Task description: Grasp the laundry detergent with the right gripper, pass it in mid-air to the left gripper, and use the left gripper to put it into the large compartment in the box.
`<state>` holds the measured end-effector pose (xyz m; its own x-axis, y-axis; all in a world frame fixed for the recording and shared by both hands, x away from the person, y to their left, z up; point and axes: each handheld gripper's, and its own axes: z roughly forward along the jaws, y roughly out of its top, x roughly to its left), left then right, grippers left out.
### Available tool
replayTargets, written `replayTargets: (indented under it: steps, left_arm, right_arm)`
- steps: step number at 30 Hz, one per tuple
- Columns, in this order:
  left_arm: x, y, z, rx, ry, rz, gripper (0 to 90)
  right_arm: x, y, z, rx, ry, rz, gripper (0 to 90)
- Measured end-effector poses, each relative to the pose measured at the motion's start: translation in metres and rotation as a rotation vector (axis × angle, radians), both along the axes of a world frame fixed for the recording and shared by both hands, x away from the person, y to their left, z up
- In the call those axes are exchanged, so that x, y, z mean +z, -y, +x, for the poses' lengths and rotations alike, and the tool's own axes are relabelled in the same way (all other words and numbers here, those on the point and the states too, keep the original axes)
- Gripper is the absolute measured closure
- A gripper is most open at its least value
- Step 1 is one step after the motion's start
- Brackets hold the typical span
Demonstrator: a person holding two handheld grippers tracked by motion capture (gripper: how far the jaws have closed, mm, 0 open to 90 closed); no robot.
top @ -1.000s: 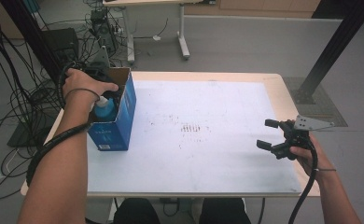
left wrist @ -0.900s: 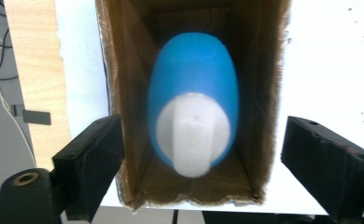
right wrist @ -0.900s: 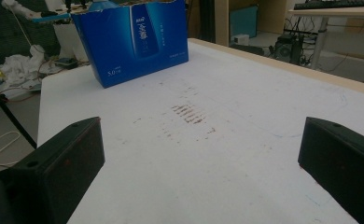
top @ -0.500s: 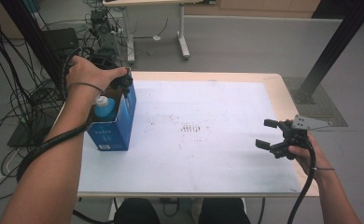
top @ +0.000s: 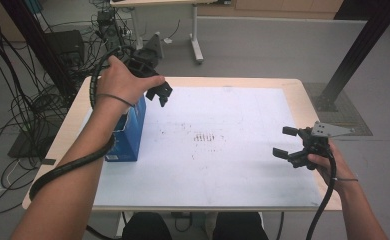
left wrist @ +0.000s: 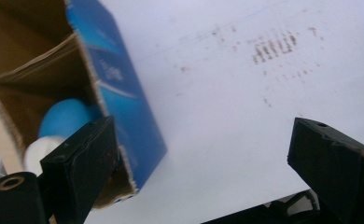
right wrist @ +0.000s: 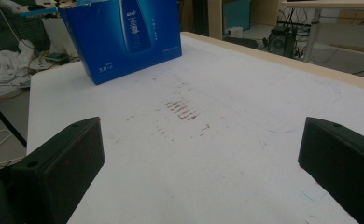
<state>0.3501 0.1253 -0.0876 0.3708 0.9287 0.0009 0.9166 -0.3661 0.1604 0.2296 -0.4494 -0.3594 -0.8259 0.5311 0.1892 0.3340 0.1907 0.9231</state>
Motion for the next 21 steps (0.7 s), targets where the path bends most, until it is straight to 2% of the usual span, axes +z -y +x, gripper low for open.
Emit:
replayTargets:
  steps: [4, 10, 16, 21]
  left_arm:
    - [-0.002, 0.022, -0.008, -0.078, 0.013, -0.012, 9.0]
    - [-0.007, 0.042, -0.015, -0.144, 0.019, -0.036, 9.1]
    - [-0.016, 0.058, -0.021, -0.184, 0.02, -0.034, 9.0]
    - [-0.033, 0.068, -0.025, -0.209, 0.014, -0.032, 9.0]
  right_arm:
    - [0.004, -0.002, 0.0, -0.011, -0.004, -0.014, 0.2]
    - [0.01, -0.003, -0.001, -0.027, -0.006, -0.031, 0.3]
    - [0.019, -0.005, -0.001, -0.045, -0.012, -0.052, 0.3]
    - [0.03, -0.01, 0.002, -0.056, -0.031, -0.094, 0.5]
